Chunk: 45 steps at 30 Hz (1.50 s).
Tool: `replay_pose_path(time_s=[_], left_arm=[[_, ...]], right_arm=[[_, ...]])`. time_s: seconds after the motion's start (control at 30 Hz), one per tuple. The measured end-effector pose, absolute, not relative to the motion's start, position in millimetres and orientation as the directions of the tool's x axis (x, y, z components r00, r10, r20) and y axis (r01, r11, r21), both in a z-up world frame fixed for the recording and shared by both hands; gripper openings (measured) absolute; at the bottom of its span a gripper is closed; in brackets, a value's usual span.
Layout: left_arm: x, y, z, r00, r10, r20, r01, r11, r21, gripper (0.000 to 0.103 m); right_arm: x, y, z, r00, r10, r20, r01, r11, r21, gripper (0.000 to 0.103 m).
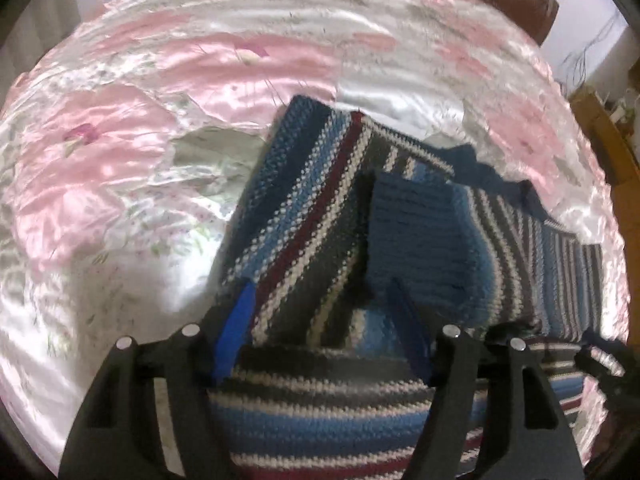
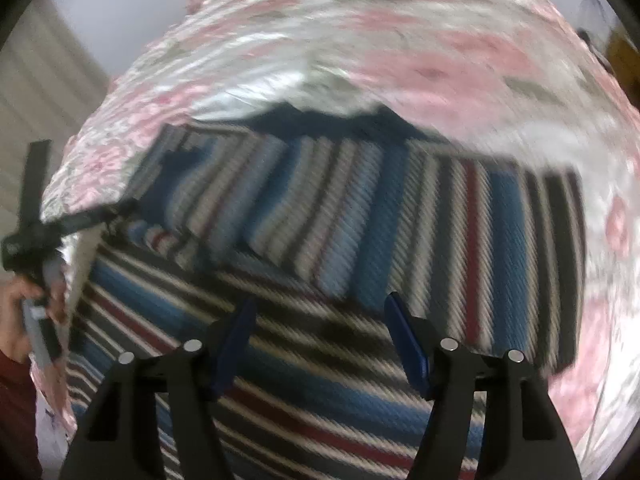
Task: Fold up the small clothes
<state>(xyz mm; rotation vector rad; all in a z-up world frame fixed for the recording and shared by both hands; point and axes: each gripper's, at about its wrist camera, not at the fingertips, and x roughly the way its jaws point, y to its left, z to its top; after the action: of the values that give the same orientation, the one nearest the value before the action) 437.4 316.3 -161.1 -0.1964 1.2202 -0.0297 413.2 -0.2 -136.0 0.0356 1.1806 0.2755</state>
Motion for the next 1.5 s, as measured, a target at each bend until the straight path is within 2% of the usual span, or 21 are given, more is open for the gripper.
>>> replay_pose_path(time_s=[0.07,0.17,0.3,0.47,0.6,0.63,0.67,0.7,0.77,0.87,1.0,1.07,1.1,1.13,1.23,1.3,1.37,1.4,1.43,1.5], left_arm=[[439,320,-162,0.347,-0.165,-0.923,-0.090,0.974,-0.208,0.067],[435,342,-158,0.389,-0.263,-0.883,-0.150,0.927,-0.343,0.067],[438,345,-162,0.376,-0.252,-0.891,-0.139,0.936,-0.324,0.061],[446,349,-171,0.360,-0.274,-0.892,-0.149,0.927,-0.345,0.062],[445,351,-179,0.364,-0.279,-0.889,-0.142,0.927,-0.349,0.062],[444,349,-180,0.367,-0.268,-0.891,-0.127,0.934,-0.333,0.062],[443,348,-180,0.369,-0.260,-0.892,-0.118,0.939,-0.322,0.062],[441,345,-180,0.374,-0.249,-0.893,-0.107,0.945,-0.308,0.062],[439,346,-180,0.382,-0.247,-0.891,-0.106,0.946,-0.307,0.062],[438,348,-180,0.391,-0.255,-0.885,-0.119,0.939,-0.323,0.062],[438,344,-180,0.394,-0.236,-0.889,-0.119,0.945,-0.303,0.062],[437,341,-178,0.393,-0.220,-0.893,-0.115,0.952,-0.285,0.062],[436,340,-175,0.394,-0.217,-0.893,-0.117,0.952,-0.282,0.062],[434,340,-171,0.395,-0.219,-0.892,-0.123,0.950,-0.288,0.062],[433,346,-156,0.407,-0.221,-0.886,-0.143,0.943,-0.301,0.064],[436,353,-144,0.422,-0.180,-0.888,-0.161,0.950,-0.269,0.067],[439,362,-133,0.446,-0.173,-0.878,-0.181,0.944,-0.277,0.068],[442,366,-127,0.468,-0.169,-0.868,-0.178,0.943,-0.280,0.072],[447,368,-126,0.462,-0.148,-0.874,-0.179,0.950,-0.256,0.078],[460,369,-136,0.409,-0.111,-0.906,-0.183,0.962,-0.201,0.080]], right_arm=[[427,29,-125,0.354,0.237,-0.905,-0.247,0.957,0.154,0.067],[441,69,-125,0.309,0.282,-0.908,-0.329,0.928,0.176,0.066],[459,121,-142,0.246,0.290,-0.925,-0.409,0.896,0.173,0.064],[484,160,-172,0.201,0.201,-0.959,-0.434,0.896,0.097,0.065],[489,168,-199,0.190,0.149,-0.970,-0.469,0.882,0.043,0.047],[490,166,-199,0.196,0.147,-0.969,-0.467,0.883,0.040,0.032],[491,159,-195,0.194,0.165,-0.967,-0.451,0.891,0.061,0.025],[493,151,-190,0.185,0.209,-0.960,-0.432,0.895,0.112,0.014],[493,121,-174,0.189,0.345,-0.919,-0.371,0.892,0.259,0.012],[482,72,-158,0.247,0.376,-0.893,-0.307,0.904,0.296,0.012],[462,-3,-161,0.264,0.415,-0.871,-0.166,0.909,0.383,0.021],[449,-36,-168,0.270,0.401,-0.876,-0.113,0.916,0.384,0.035],[442,-55,-175,0.274,0.395,-0.877,-0.076,0.918,0.390,0.049],[436,-70,-177,0.279,0.399,-0.873,-0.053,0.915,0.401,0.059],[430,-104,-179,0.307,0.435,-0.847,-0.015,0.891,0.453,0.071],[434,-117,-180,0.326,0.483,-0.813,0.009,0.858,0.513,0.081],[438,-123,-179,0.326,0.526,-0.786,0.018,0.827,0.561,0.082],[443,-124,-179,0.322,0.547,-0.773,0.021,0.812,0.584,0.085],[447,-121,-182,0.310,0.544,-0.780,0.025,0.815,0.579,0.086],[461,-115,-191,0.264,0.499,-0.825,0.036,0.850,0.525,0.085]])
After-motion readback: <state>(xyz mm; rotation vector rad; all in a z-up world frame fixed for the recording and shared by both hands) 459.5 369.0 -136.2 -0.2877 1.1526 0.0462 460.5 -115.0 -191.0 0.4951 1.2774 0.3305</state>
